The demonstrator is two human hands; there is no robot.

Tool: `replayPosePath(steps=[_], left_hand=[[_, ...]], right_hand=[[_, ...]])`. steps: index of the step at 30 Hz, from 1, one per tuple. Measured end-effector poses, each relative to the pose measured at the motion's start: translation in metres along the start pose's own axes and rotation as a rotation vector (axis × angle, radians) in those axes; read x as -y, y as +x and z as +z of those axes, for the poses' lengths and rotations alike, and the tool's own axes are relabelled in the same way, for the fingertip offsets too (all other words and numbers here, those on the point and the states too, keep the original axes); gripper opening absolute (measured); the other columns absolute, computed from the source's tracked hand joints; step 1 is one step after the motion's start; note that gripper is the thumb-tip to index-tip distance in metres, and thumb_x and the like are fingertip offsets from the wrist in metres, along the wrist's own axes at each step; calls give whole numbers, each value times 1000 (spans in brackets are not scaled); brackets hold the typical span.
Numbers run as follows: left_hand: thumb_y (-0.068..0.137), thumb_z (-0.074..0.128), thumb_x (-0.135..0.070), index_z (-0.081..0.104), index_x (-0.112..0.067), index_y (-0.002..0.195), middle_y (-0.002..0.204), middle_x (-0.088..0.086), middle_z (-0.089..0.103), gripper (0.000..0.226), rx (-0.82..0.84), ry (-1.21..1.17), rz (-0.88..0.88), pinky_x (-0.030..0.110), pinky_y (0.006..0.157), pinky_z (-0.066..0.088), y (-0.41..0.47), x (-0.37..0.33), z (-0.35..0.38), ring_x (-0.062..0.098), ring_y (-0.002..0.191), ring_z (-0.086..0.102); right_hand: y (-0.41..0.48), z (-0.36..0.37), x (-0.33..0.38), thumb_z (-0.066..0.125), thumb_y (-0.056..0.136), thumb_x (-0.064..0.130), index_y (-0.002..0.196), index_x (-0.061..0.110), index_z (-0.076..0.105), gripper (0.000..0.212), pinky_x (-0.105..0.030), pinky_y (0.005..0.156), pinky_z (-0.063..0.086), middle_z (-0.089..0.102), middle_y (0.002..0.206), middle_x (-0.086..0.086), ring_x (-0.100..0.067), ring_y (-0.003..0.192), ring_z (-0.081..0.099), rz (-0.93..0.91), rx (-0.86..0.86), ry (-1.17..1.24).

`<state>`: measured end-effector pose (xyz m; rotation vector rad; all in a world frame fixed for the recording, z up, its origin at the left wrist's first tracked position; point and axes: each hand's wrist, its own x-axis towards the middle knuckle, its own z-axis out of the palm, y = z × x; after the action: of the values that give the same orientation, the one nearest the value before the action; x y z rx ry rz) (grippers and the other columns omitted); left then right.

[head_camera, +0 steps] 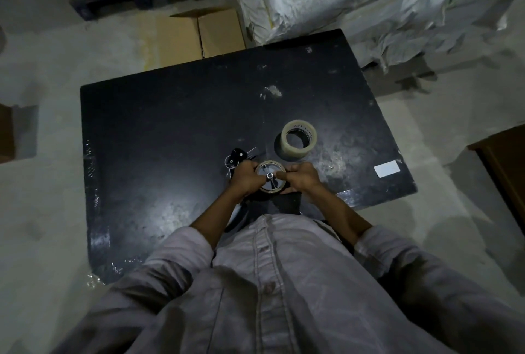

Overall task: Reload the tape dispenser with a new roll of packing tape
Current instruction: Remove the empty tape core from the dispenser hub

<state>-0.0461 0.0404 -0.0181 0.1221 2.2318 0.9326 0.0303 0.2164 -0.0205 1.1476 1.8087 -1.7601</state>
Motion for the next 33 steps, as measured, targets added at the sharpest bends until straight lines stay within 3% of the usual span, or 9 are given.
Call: replayPosePath(steps=[6,9,13,16,20,23,25,29,33], left_hand=[[76,89,-32,84,-17,107,95,2,84,34,-81,-69,-7,46,86,67,-11,-2,-2,21,91,80],[70,85,-40,84,-18,112,99,3,84,47,-58,-66,3,44,87,67,-11,-1,-3,21,93,79],[87,80,-32,83,-14,109,99,7,82,29,30,-57,-2,43,85,64,-9,4,-8,28,97,79],[93,79,-37,82,-12,107,94,4,80,29,40,-115,-5,34,76,58,-17,4,-8,23,89,76],[70,79,-52,84,-15,103,95,4,83,49,-5,-173,-61,42,87,66,-26,2,-3,22,93,80],[54,79,-58,84,-18,99,94,1,84,60,-19,-233,-108,48,91,67,-23,7,-2,21,93,81],[60,84,-55,83,-22,94,94,0,84,48,-22,-237,-118,48,93,66,-24,8,-1,20,94,80],[66,79,-52,83,-19,101,97,1,83,49,-38,-237,-155,50,94,66,-24,12,3,23,96,79],[74,74,-47,83,-16,104,100,6,82,44,-43,-211,-162,45,92,65,-36,1,3,27,97,78]], right_hand=[[-3,5,10,95,89,11,88,6,81,15,-52,75,72,83,82,-14,-33,79,84,-38,-24,-97],[-4,4,12,96,88,13,94,1,83,19,-52,76,72,84,89,-20,-36,82,85,-41,-23,-139],[-7,-2,14,95,91,22,109,0,83,31,-55,90,70,85,102,-22,-38,100,84,-12,69,-76],[-13,-2,13,97,89,30,113,5,83,37,-50,94,70,86,102,-15,-34,106,84,-16,108,-39],[-13,0,11,104,77,40,94,17,85,34,-53,89,71,85,87,-10,-34,92,85,-95,34,-214],[-16,0,16,106,74,35,102,18,87,38,-57,92,69,87,95,-12,-31,98,85,-75,19,-201],[-17,-1,16,109,69,33,100,23,88,38,-55,93,69,87,93,-7,-28,98,85,-58,13,-196],[-21,1,18,110,67,26,109,20,89,48,-53,94,69,88,96,-3,-26,101,85,-61,-5,-185],[-26,2,22,108,70,17,116,13,87,50,-34,78,70,86,94,-2,-13,84,83,-67,-4,-171]])
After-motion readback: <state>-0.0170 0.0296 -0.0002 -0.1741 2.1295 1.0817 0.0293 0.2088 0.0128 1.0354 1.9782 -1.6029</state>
